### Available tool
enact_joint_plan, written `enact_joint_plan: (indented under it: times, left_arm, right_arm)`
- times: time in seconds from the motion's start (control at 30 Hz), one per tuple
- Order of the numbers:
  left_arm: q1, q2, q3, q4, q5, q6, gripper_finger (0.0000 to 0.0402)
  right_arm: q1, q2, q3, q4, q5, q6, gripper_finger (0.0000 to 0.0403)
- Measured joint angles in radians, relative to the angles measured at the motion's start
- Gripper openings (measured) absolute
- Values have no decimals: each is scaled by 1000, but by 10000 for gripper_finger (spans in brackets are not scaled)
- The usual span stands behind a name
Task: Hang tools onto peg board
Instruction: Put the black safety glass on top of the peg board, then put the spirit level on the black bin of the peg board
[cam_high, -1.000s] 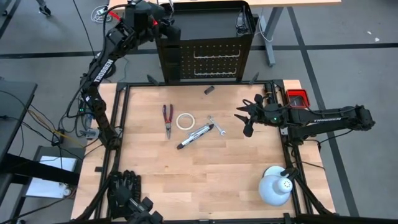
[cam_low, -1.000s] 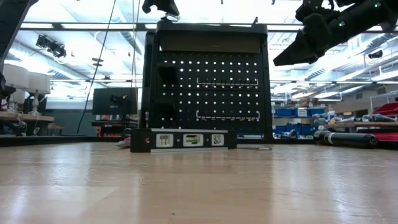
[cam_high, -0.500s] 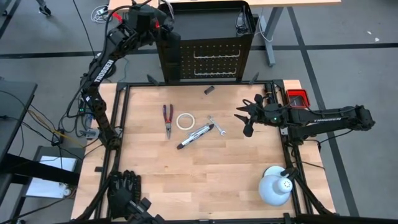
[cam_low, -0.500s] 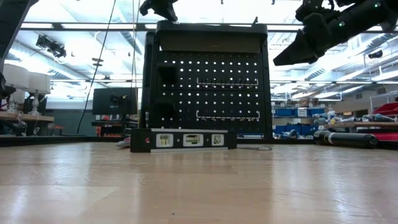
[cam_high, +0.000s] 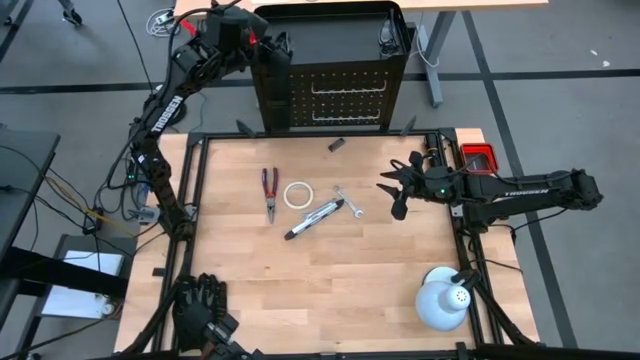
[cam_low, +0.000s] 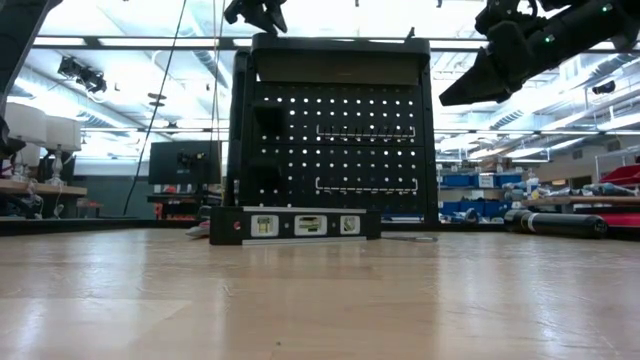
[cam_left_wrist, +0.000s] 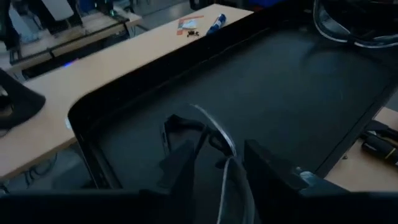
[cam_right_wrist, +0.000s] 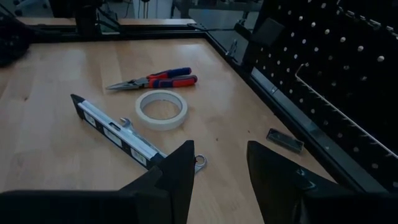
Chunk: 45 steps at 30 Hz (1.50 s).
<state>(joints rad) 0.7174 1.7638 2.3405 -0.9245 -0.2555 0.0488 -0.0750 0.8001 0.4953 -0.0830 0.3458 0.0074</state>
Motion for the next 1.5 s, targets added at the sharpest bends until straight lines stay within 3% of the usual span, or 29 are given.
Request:
enact_joint_plan:
  times: [0.13, 0.3, 0.43, 0.57, 0.7, 0.9, 1.1, 1.2, 1.5]
  left_arm:
    - [-16, -11, 14, 56, 102, 117, 145]
    - [-128, -45, 14, -1, 179, 441, 143]
    - [-282, -47, 11, -94, 52, 653, 138]
    - [-408, -46, -19, -143, -49, 700, 137]
    - [-507, -45, -65, -255, -57, 590, 137]
    - [-630, -44, -251, -347, -55, 333, 137]
    - [-701, -43, -543, -269, -40, -20, 136]
    - [-718, -43, -692, -210, 26, -179, 136]
    - [-726, -43, -1006, 69, 70, -451, 140]
  right_arm:
    - [0, 0, 0, -1, 0, 0, 156]
    - [0, 0, 0, -2, 0, -1, 156]
    - [0, 0, 0, -3, 0, -6, 156]
    - [0, 0, 0, -14, 0, -6, 156]
    - [0, 0, 0, -62, -3, 17, 156]
    - [0, 0, 0, -106, -20, 11, 156]
    - [0, 0, 0, -102, -37, 0, 156]
    - [0, 0, 0, -99, -39, 0, 156]
    - [0, 0, 0, -76, -53, 15, 156]
